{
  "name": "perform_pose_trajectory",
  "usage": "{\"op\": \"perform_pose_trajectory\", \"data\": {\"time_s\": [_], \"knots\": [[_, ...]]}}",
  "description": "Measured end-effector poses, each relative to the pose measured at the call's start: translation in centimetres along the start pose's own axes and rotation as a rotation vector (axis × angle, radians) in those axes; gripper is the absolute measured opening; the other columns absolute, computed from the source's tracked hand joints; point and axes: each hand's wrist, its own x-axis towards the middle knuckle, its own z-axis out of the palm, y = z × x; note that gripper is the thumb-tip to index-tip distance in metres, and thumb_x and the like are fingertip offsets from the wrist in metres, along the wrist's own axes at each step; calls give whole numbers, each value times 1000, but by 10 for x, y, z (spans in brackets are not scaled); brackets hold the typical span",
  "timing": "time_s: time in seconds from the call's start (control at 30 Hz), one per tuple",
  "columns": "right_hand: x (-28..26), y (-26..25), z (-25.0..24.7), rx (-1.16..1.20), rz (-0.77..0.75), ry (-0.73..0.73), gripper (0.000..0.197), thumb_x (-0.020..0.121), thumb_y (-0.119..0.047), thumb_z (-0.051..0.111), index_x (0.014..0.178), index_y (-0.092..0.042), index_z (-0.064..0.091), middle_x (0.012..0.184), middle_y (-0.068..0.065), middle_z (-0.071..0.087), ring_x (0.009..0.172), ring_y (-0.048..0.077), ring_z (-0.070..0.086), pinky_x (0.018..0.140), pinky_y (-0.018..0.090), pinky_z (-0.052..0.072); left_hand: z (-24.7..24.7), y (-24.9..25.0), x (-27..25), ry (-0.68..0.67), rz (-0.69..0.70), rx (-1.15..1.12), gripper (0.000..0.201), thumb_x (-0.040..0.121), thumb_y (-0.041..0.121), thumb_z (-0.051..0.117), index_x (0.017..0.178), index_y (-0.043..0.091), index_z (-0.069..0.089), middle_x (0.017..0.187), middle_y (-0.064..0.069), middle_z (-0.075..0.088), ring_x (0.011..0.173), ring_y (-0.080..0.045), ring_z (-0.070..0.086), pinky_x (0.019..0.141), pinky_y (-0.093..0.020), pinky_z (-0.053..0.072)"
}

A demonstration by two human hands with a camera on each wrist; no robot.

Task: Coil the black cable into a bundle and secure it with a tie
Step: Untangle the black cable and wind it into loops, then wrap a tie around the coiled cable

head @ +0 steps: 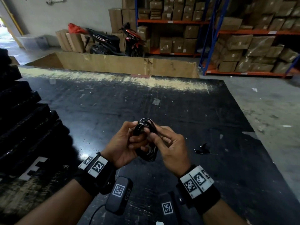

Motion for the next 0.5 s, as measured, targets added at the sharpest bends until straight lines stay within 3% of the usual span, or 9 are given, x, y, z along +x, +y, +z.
{"op": "perform_pose_trajectory", "data": {"time_s": [0.07, 0.17, 0.27, 0.4, 0.5], "knots": [[3, 1, -3, -39, -45, 57, 30, 92, -9, 69, 122, -14, 74, 110, 10, 72, 102, 24, 72, 91, 42, 60, -2, -4, 0, -29, 17, 56, 37, 91, 39, 49, 83, 9, 70, 52, 7, 23, 43, -9, 23, 65, -29, 43], [9, -6, -11, -84, -122, 52, 30, 91, -5, 70, 118, -15, 75, 101, 2, 73, 85, 11, 69, 77, 30, 56, -2, -5, 0, -34, 53, 168, 36, 85, 39, 51, 71, 10, 67, 48, 4, 36, 46, -16, 45, 78, -38, 41], [13, -13, -19, -227, -210, -31, 30, 88, -4, 71, 115, -17, 78, 99, -2, 73, 91, 11, 70, 81, 29, 57, -1, 2, -4, -67, 6, 267, 43, 80, 42, 48, 71, 6, 68, 47, -5, 47, 60, -32, 62, 77, -39, 52], [14, -17, -28, -413, -344, -207, 33, 85, 0, 68, 113, -14, 79, 97, 2, 72, 91, 14, 69, 81, 30, 57, 3, 10, -4, -108, -115, 471, 56, 96, 51, 41, 81, 5, 70, 55, -10, 57, 77, -37, 71, 85, -44, 57], [16, -16, -35, -450, -378, -259, 22, 88, -9, 65, 104, -7, 81, 96, 4, 73, 89, 14, 70, 77, 33, 58, 8, 10, -3, -135, -89, 681, 41, 105, 39, 46, 87, 17, 75, 60, -7, 48, 77, -31, 67, 84, -41, 56]]}}
